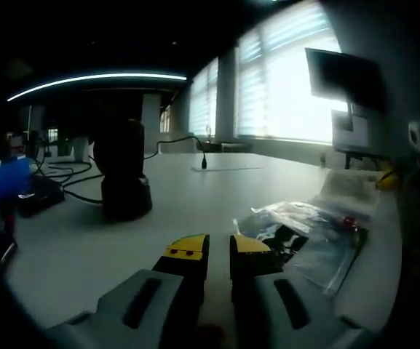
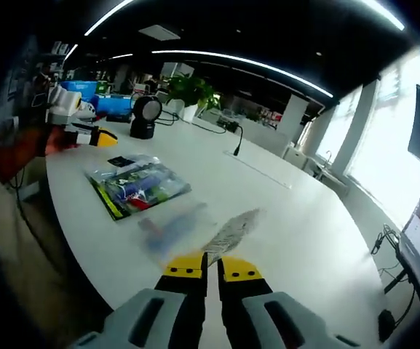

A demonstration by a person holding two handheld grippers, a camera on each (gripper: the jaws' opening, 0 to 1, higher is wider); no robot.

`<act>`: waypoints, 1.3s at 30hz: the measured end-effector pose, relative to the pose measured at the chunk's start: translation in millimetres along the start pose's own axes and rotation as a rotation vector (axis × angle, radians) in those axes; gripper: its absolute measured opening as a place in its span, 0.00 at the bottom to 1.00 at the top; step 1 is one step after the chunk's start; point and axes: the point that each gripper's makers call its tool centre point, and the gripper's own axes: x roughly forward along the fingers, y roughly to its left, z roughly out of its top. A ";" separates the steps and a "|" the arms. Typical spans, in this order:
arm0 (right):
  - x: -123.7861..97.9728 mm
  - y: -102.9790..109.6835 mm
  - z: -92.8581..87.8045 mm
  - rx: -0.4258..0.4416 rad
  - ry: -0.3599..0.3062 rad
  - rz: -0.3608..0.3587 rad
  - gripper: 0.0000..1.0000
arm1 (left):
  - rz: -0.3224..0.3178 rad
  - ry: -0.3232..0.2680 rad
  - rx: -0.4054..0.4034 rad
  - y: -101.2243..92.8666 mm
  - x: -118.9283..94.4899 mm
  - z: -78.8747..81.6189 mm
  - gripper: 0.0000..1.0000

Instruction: Clip sheet goods on table flip sheet goods clip sheet goods scan sheet goods put sheet goods back to table

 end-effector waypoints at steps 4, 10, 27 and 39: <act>-2.5 -0.7 0.8 -0.021 -0.007 0.002 0.05 | -0.001 0.000 -0.001 -1.4 -0.1 0.0 0.04; -11.4 -7.2 4.9 -0.020 -0.029 -0.007 0.06 | -0.002 -0.006 -0.005 -1.1 -0.1 0.9 0.04; -20.2 -28.6 5.6 0.011 -0.066 -0.060 0.04 | -0.004 -0.015 0.000 2.8 1.6 1.9 0.04; -18.5 -38.2 1.9 0.042 -0.087 -0.075 0.00 | 0.002 -0.019 0.016 -1.6 -0.8 2.7 0.04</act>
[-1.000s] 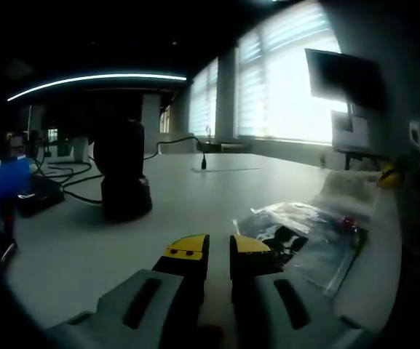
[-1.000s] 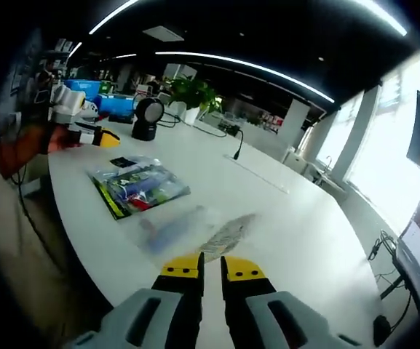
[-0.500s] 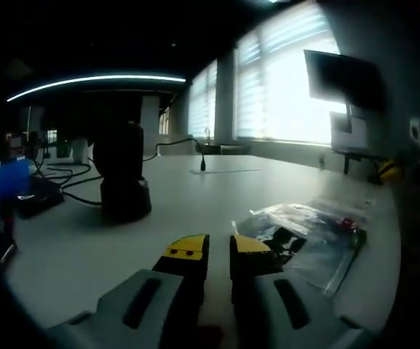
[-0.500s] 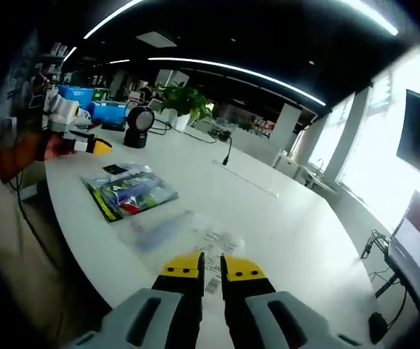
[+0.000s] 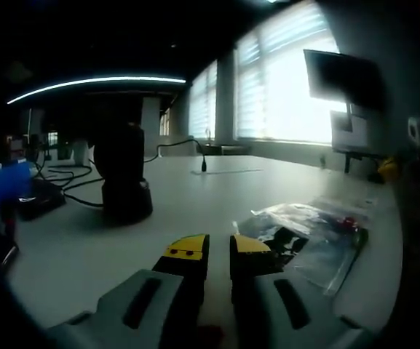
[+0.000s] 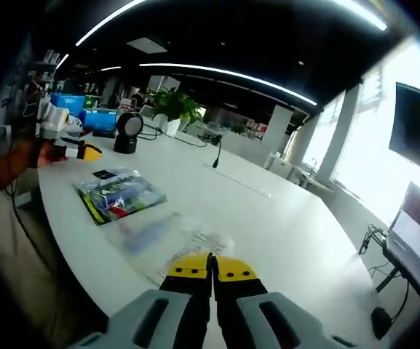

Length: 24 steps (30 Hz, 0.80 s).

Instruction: Clip sheet goods on table flip sheet goods clip sheet goods scan sheet goods put sheet goods back to table

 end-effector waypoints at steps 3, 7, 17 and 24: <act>0.3 -0.3 0.6 0.003 -0.010 0.007 0.00 | 0.003 -0.005 0.000 2.6 0.8 0.9 0.04; 0.6 -1.5 2.0 0.016 -0.036 0.022 0.00 | 0.004 -0.010 -0.003 3.1 0.7 1.5 0.04; 10.5 -14.2 -7.8 0.070 -0.067 0.025 0.00 | 0.004 -0.023 0.001 -2.1 -2.9 3.9 0.04; 19.7 -21.3 -17.6 0.089 -0.079 0.021 0.00 | 0.006 -0.028 0.011 -4.6 -4.7 4.8 0.04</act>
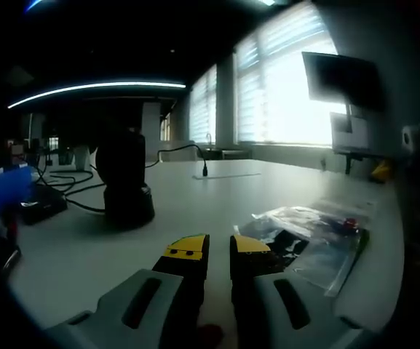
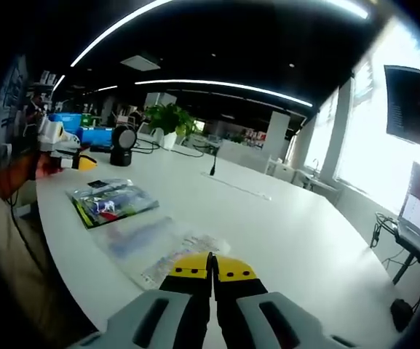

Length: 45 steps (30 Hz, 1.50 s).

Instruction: Clip sheet goods on table flip sheet goods clip sheet goods scan sheet goods put sheet goods back to table

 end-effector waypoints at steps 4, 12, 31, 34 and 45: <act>2.5 -3.0 1.6 0.036 -0.053 0.013 0.00 | 0.001 -0.001 0.006 -0.9 -0.3 0.1 0.04; 8.3 -8.1 -4.7 0.120 -0.112 0.049 0.00 | -0.002 -0.005 0.016 -2.0 -0.3 0.8 0.04; 11.5 -18.0 -32.0 0.076 -0.133 0.068 0.00 | 0.004 -0.001 0.053 -2.1 1.2 0.0 0.04; 10.6 -18.8 -34.9 0.061 -0.144 0.072 0.00 | 0.002 -0.003 0.060 -2.5 1.2 0.3 0.04; 8.3 -15.7 -36.2 0.072 -0.187 0.115 0.00 | 0.007 -0.026 0.058 1.6 1.6 3.6 0.04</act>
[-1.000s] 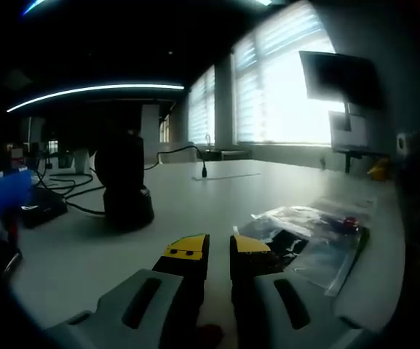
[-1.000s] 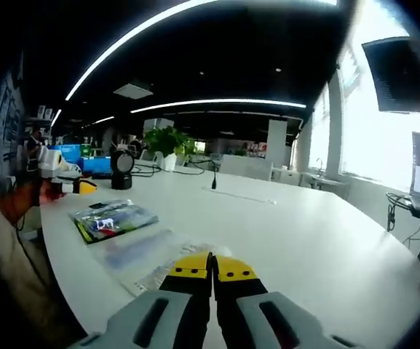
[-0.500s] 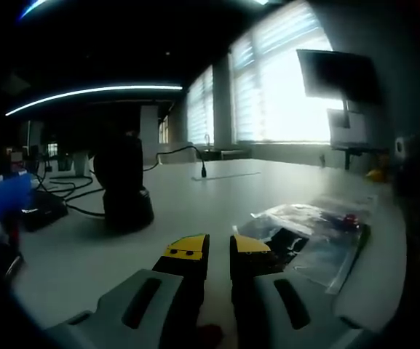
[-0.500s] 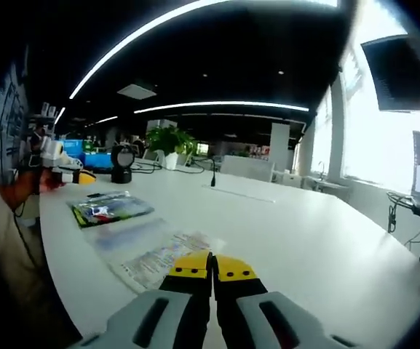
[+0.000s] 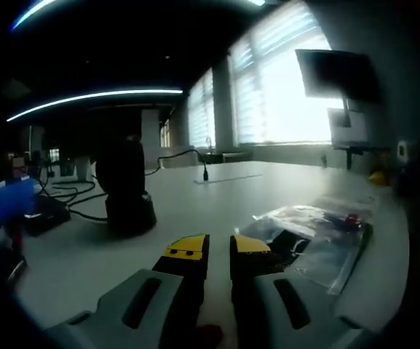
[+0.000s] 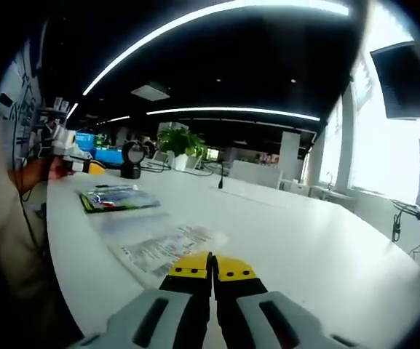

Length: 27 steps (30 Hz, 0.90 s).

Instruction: Clip sheet goods on table flip sheet goods clip sheet goods scan sheet goods put sheet goods back to table

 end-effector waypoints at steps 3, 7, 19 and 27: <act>0.2 2.3 -0.7 -0.016 0.001 0.007 0.00 | -0.001 -0.005 0.002 -1.2 -0.8 1.4 0.04; 1.2 6.1 -2.1 -0.043 0.008 0.020 0.00 | 0.000 -0.010 0.003 -1.6 -1.2 2.6 0.04; -0.2 5.1 -0.8 -0.033 -0.011 0.029 0.00 | -0.005 -0.010 0.003 -0.9 0.1 1.8 0.04; -0.1 3.3 -1.2 -0.026 -0.011 0.028 0.00 | -0.007 -0.005 0.007 -2.7 0.0 1.3 0.04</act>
